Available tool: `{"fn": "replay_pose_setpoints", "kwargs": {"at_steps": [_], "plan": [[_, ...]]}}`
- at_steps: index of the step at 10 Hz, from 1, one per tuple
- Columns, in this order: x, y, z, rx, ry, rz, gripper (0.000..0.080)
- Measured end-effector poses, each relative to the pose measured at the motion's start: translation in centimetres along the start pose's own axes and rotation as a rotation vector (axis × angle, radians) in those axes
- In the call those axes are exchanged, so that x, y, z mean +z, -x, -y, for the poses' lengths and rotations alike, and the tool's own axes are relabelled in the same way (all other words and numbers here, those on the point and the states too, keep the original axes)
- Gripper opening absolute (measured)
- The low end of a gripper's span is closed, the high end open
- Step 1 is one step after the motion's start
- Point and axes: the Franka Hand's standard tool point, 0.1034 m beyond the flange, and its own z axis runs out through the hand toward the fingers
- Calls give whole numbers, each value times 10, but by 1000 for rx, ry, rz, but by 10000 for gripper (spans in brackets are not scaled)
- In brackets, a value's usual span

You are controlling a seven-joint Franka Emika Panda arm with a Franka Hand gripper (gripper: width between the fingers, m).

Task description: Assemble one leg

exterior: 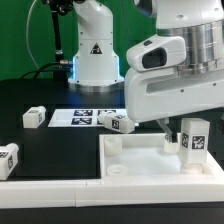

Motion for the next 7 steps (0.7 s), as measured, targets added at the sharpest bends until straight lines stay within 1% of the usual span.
{"fn": "replay_pose_setpoints", "kwargs": {"at_steps": [1, 2, 3, 4, 5, 6, 7], "plan": [[0, 0, 0, 13, 1, 1, 649], [0, 0, 0, 14, 1, 1, 504], [0, 0, 0, 71, -2, 1, 504], [1, 1, -2, 136, 3, 2, 366], [0, 0, -6, 189, 5, 2, 300], [1, 0, -7, 270, 1, 2, 300], [1, -2, -11, 377, -25, 3, 294]]}}
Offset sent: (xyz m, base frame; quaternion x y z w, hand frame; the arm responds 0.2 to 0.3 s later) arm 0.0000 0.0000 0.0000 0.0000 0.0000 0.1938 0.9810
